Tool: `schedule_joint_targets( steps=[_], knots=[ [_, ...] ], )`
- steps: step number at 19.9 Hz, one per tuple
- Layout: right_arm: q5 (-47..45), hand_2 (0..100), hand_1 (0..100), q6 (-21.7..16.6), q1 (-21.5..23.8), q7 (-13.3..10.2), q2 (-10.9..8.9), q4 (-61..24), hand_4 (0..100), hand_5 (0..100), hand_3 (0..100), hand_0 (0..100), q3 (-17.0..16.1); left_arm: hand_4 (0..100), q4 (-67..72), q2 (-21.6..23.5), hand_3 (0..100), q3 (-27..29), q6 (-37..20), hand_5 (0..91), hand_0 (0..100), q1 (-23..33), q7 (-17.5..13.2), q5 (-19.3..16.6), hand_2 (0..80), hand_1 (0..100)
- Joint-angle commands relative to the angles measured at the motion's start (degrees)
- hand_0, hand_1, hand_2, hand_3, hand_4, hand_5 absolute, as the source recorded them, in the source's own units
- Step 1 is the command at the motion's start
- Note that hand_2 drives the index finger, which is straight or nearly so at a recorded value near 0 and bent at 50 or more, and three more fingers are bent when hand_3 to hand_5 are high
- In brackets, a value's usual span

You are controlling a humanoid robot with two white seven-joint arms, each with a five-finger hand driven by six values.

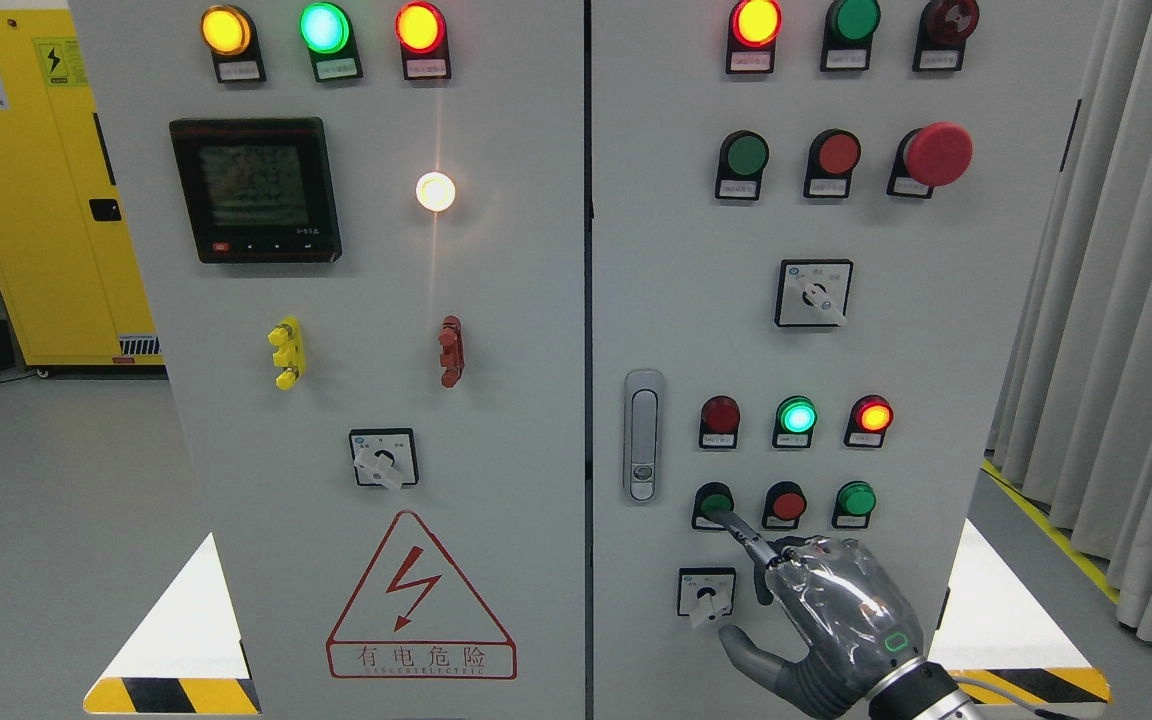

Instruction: Press green start button

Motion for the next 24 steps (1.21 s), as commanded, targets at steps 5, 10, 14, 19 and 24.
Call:
schedule_joint_targets(
  steps=[5,10,14,19,24],
  knots=[
    [-0.36,0,66,0.18,-1.01,0.67,-0.25,2.92,74,68,71,45,-1.38,0,-1.58,-0.02,0,0.00,0.00,0.0,12,-1.76,0.04,0.00,0.0,56],
    [-0.54,0,66,0.09,-0.66,0.67,-0.25,2.48,75,68,71,46,-1.38,0,-1.58,-0.02,0,0.00,0.00,0.0,12,-1.67,0.04,0.00,0.0,56],
    [-4.56,0,66,-0.17,1.18,0.76,0.37,0.64,74,68,69,46,-1.30,0,-1.58,-0.02,0,0.00,0.00,0.0,12,-1.67,0.04,0.00,0.0,56],
    [-23.70,0,63,-0.35,5.48,2.68,0.37,-4.53,62,45,63,52,-0.59,0,-1.58,-0.02,0,0.00,0.00,0.0,12,-1.67,0.04,0.00,0.0,56],
    [-42.41,0,61,0.79,9.61,4.10,0.55,-9.11,26,16,24,48,-0.50,0,-1.58,-0.02,0,0.00,0.00,0.0,12,-1.67,0.04,0.00,0.0,56]
  ],
)
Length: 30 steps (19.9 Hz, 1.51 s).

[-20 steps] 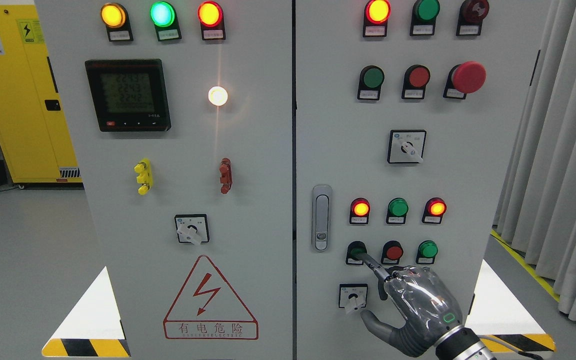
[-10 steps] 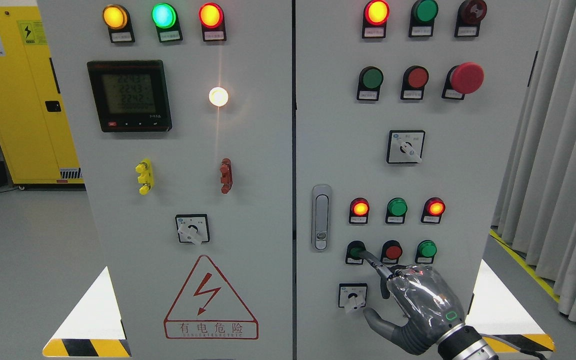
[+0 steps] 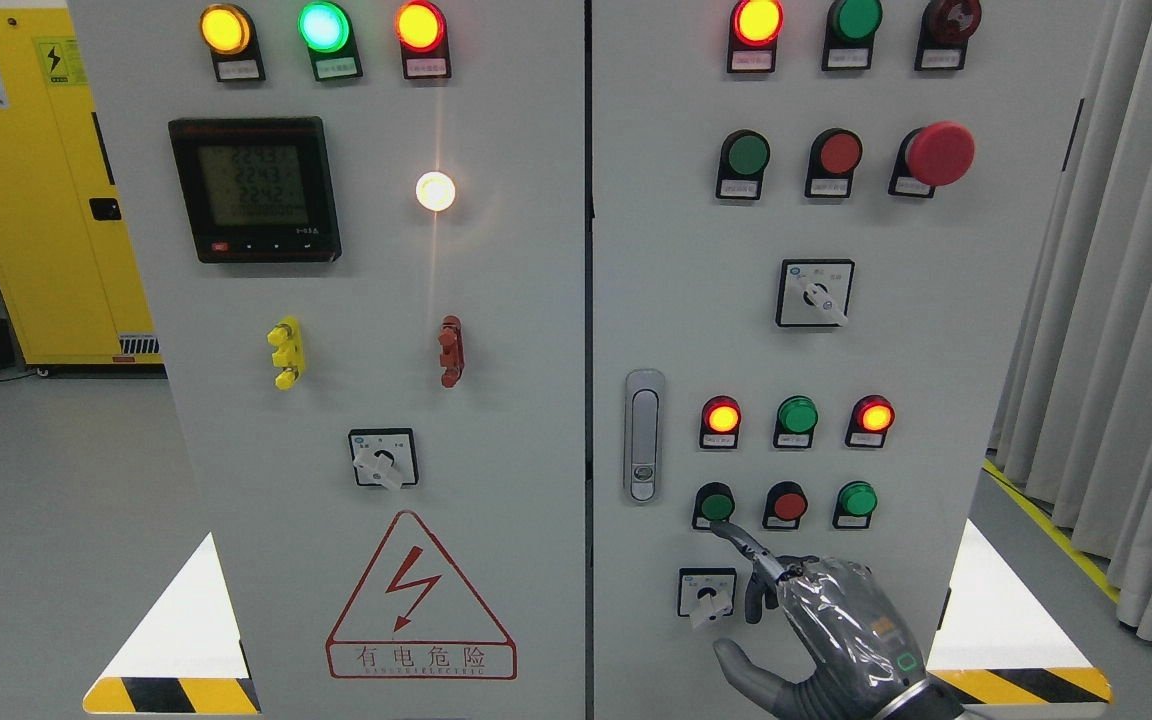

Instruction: Press green start button

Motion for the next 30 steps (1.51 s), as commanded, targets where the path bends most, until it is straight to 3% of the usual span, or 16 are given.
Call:
schedule_joint_targets(
  steps=[1,3,5,6,10,19,30],
  knots=[
    [-23.35,0,60,2.27,5.08,1.23,0.33,-7.34,23,13,19,48,0.03,0,-1.58,0.00,0,0.00,0.00,0.0,12,-1.67,0.09,0.00,0.0,56],
    [-33.02,0,60,8.84,7.97,4.12,0.33,-11.45,23,12,19,47,1.44,0,-1.58,0.00,0,0.00,0.00,0.0,12,-1.67,0.09,0.00,0.0,56],
    [-40.33,0,59,15.71,10.53,4.31,0.42,-15.33,18,7,13,49,1.79,0,-1.58,0.00,0,0.00,0.00,0.0,12,-1.67,0.09,0.00,0.0,56],
    [-42.63,0,58,16.95,11.32,4.31,0.33,-15.95,16,5,10,50,2.40,0,-1.58,0.00,0,0.00,0.00,0.0,12,-1.67,0.09,0.00,0.0,56],
    [-44.14,0,55,17.05,13.17,4.31,0.42,-16.13,11,0,3,50,3.99,0,-1.58,0.00,0,0.00,0.00,0.0,12,-1.67,0.00,0.00,0.0,56],
    [-45.02,0,55,16.88,15.90,4.31,1.04,-16.22,11,0,3,45,7.24,0,-1.58,0.00,0,0.00,0.00,0.0,12,-1.67,0.09,0.00,0.0,56],
    [-45.02,0,55,16.97,17.13,4.40,0.95,-16.22,13,0,4,43,7.42,0,-1.58,0.00,0,0.00,0.00,0.0,12,-1.67,0.09,0.00,0.0,56]
  ],
)
